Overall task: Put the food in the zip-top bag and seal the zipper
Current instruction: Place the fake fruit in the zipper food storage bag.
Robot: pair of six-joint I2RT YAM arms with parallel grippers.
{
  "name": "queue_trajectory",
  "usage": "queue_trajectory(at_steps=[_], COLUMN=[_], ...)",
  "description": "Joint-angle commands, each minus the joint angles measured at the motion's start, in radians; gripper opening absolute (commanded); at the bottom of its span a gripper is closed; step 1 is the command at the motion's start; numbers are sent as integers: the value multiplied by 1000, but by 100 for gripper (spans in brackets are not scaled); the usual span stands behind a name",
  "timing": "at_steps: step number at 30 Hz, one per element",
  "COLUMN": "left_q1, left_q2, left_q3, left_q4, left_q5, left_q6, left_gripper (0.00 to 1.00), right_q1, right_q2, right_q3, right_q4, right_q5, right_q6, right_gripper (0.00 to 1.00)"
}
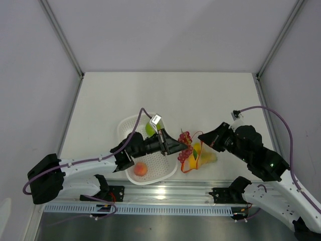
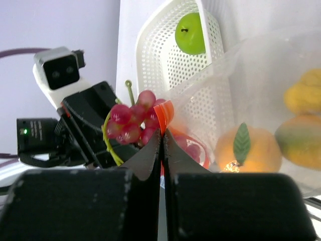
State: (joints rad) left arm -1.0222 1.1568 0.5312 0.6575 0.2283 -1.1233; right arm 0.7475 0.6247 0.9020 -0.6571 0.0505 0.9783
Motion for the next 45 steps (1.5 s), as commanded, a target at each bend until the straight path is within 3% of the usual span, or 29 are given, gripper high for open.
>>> queue_trajectory(at_steps=[1, 10, 23, 28, 34, 38, 45], left_q1=[-29, -75, -101, -101, -101, -99, -99], left_q2=[-31, -61, -258, -249, -192, -155, -40], left_q3=[3, 21, 136, 193, 173, 81, 29], left_q4=[-38, -84, -438, -503, -385, -103, 83], left_q5=[-73, -92, -268, -210, -86, -20, 16], left_q6=[46, 112, 275, 284, 240, 203, 169], left_gripper=[22, 24, 24, 24, 23, 23, 1], right_q1=[-13, -27, -30, -30, -30, -30, -42], right_q2=[0, 6, 46, 46, 46, 30, -12], right_q3=[-15, -32, -94, -101, -98, -95, -80], right_q4=[57, 62, 131, 152, 146, 159, 155], right_q5=[17, -12, -112, -121, -121, -136, -138], right_q6=[46, 43, 22, 23, 19, 29, 103], right_gripper=[0, 0, 0, 0, 0, 0, 0])
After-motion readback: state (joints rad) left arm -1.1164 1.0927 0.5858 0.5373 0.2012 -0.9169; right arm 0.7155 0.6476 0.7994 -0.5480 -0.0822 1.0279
